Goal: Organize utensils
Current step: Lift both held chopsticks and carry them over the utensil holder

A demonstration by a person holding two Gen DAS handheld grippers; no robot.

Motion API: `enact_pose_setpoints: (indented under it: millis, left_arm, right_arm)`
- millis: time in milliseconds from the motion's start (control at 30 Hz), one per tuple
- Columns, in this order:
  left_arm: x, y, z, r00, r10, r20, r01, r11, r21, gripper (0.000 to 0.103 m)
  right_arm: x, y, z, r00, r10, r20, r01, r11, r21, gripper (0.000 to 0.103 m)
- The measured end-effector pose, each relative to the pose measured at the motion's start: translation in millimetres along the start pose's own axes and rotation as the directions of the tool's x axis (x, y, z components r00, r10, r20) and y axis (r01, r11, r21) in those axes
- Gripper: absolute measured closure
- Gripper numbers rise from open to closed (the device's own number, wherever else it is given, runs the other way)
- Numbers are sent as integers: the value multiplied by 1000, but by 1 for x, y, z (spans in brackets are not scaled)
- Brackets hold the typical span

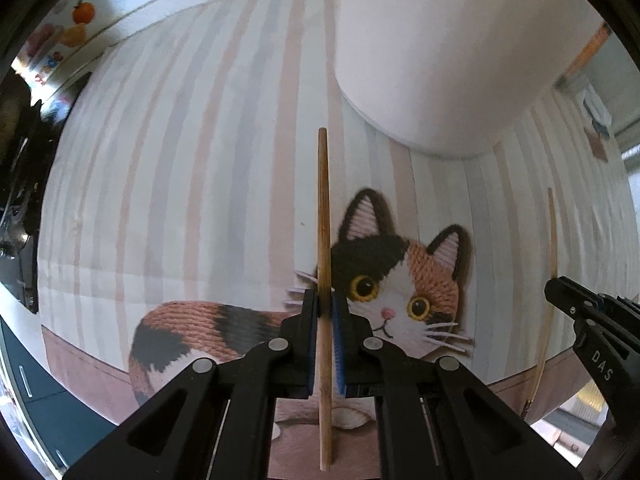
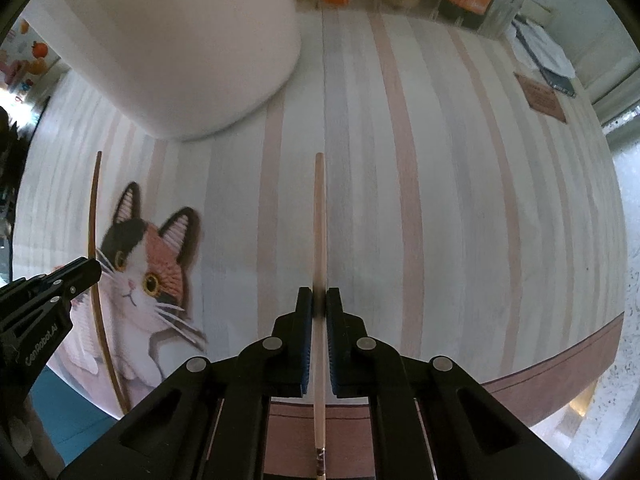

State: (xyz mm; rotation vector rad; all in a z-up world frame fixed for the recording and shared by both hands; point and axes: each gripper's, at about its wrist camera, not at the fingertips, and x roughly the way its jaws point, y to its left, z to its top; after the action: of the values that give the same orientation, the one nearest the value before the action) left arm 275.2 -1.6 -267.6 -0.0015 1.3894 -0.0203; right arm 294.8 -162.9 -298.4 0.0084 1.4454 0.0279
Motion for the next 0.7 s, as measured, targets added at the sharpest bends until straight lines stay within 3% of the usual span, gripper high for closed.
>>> enact_pose_setpoints:
  millis: [367, 700]
  left_arm:
    - [-71, 31, 1, 984, 47, 170, -39, 998, -47, 98]
    - [-129, 42, 22, 926, 114, 360, -90, 992, -83, 99]
  right_arm:
    - [-57, -4, 14, 985, 58, 165, -60, 998, 9, 96]
    - [-114, 0, 29, 933, 82, 350, -86, 996, -2, 96]
